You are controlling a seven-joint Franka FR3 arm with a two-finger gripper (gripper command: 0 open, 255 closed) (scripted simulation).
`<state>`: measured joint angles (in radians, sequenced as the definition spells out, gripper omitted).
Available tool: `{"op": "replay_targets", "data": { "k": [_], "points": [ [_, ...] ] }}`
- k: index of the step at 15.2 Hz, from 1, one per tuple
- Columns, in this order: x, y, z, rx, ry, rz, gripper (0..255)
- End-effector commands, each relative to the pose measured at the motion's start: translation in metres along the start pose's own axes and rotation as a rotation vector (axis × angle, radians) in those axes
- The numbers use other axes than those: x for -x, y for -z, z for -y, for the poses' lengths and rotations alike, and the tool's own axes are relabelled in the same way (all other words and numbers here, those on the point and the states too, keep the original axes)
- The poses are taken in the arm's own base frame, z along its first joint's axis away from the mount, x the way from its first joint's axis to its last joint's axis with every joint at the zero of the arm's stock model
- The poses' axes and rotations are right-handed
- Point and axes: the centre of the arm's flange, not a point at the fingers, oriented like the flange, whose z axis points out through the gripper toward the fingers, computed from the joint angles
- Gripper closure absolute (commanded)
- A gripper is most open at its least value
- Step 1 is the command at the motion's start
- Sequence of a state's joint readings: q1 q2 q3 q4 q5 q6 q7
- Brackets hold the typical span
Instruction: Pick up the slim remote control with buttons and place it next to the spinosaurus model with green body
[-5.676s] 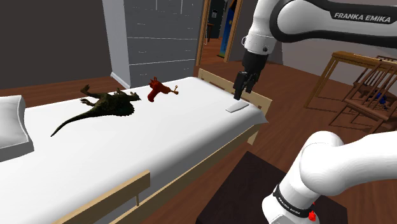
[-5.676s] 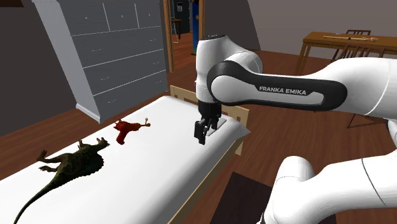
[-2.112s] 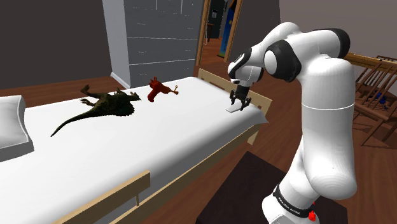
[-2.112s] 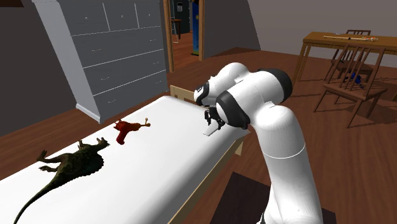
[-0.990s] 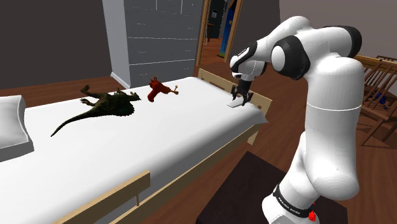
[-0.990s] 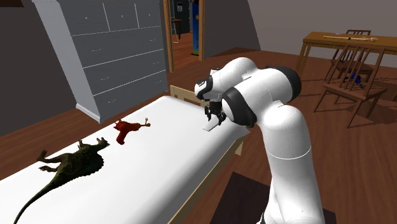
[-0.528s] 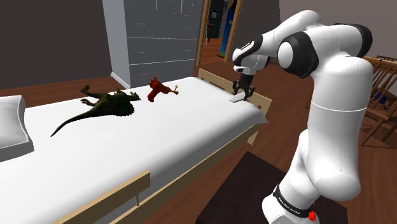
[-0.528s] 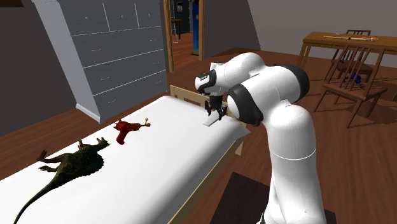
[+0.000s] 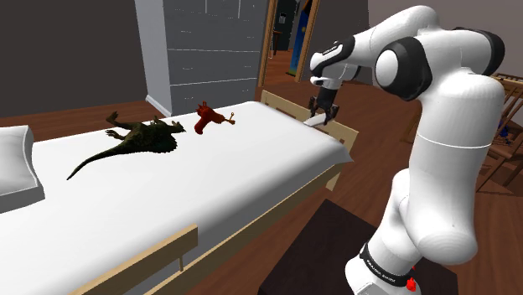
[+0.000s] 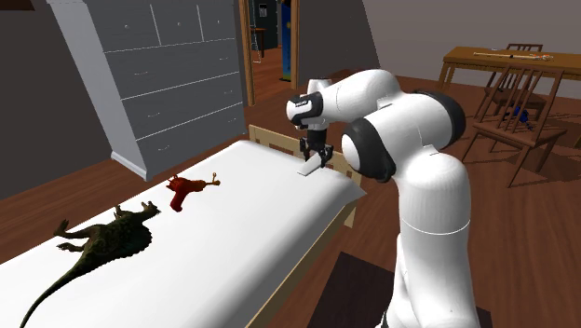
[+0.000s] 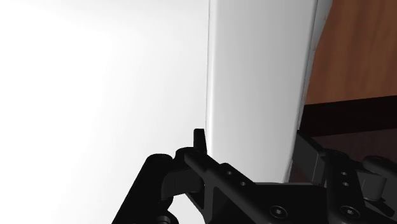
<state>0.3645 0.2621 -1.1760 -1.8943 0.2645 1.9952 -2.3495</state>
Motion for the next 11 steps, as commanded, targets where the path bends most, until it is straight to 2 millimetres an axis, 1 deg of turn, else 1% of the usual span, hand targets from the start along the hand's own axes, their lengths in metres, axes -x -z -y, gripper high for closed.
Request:
{"op": "replay_targets", "data": {
  "k": [1,11],
  "points": [
    [0.0,0.011,0.0,0.0,0.0,0.0,255],
    [0.001,0.064,0.0,0.0,0.0,0.0,255]
  ]
}}
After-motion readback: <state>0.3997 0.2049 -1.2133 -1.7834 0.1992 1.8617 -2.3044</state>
